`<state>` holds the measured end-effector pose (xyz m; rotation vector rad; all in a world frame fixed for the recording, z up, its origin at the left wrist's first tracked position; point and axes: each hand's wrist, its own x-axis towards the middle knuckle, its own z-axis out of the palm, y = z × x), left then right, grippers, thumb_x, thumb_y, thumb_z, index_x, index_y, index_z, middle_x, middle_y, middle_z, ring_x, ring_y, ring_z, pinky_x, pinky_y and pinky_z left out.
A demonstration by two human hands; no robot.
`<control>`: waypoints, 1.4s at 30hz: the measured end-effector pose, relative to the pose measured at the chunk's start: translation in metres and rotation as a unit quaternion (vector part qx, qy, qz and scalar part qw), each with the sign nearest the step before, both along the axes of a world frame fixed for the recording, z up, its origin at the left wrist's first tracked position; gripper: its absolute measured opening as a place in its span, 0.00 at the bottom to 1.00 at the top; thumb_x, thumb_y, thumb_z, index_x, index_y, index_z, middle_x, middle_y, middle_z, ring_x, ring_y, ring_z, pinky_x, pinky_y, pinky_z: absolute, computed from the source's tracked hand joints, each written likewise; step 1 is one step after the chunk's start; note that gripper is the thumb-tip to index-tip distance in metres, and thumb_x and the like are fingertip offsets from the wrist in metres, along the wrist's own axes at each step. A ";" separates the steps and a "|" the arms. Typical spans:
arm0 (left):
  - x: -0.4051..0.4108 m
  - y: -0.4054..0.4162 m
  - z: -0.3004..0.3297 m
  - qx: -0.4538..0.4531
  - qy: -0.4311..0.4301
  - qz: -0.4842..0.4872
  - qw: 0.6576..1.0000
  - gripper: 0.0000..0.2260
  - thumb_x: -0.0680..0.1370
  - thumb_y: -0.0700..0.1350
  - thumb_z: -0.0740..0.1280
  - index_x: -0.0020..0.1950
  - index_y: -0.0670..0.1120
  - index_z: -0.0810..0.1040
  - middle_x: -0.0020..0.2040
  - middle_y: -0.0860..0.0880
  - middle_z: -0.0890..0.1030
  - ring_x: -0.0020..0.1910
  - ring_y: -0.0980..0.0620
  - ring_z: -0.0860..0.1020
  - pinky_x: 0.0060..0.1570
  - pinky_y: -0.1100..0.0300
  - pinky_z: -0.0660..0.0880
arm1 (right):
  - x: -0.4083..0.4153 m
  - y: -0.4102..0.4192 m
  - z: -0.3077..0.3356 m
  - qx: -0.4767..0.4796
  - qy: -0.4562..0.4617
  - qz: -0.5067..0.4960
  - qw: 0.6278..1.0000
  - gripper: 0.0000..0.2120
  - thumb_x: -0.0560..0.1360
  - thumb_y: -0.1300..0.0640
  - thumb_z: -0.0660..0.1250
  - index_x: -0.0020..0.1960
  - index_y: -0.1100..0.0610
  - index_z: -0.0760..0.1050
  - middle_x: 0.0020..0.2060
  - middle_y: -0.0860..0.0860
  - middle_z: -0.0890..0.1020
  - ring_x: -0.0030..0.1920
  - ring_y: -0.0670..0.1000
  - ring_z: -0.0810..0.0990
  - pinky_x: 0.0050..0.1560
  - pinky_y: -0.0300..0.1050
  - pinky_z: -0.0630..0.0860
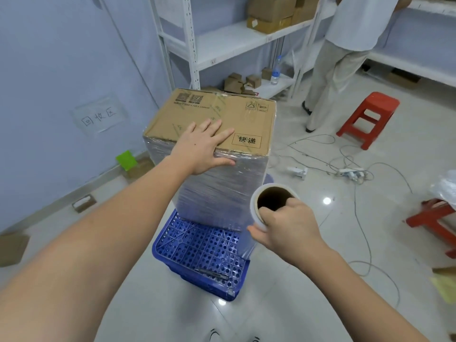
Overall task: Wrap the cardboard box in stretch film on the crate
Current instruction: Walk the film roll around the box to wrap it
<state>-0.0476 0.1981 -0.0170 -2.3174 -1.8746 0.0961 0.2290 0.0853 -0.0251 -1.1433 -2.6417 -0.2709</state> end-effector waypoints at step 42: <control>-0.041 -0.003 0.008 -0.060 -0.084 -0.159 0.982 0.38 0.78 0.71 0.61 0.84 0.59 0.52 0.85 0.51 0.51 0.83 0.46 0.50 0.81 0.42 0.49 | -0.111 -0.053 0.041 -0.148 -0.102 -0.194 0.964 0.27 0.75 0.27 0.49 0.48 0.52 0.60 0.32 0.45 0.73 0.29 0.49 0.71 0.26 0.43 0.61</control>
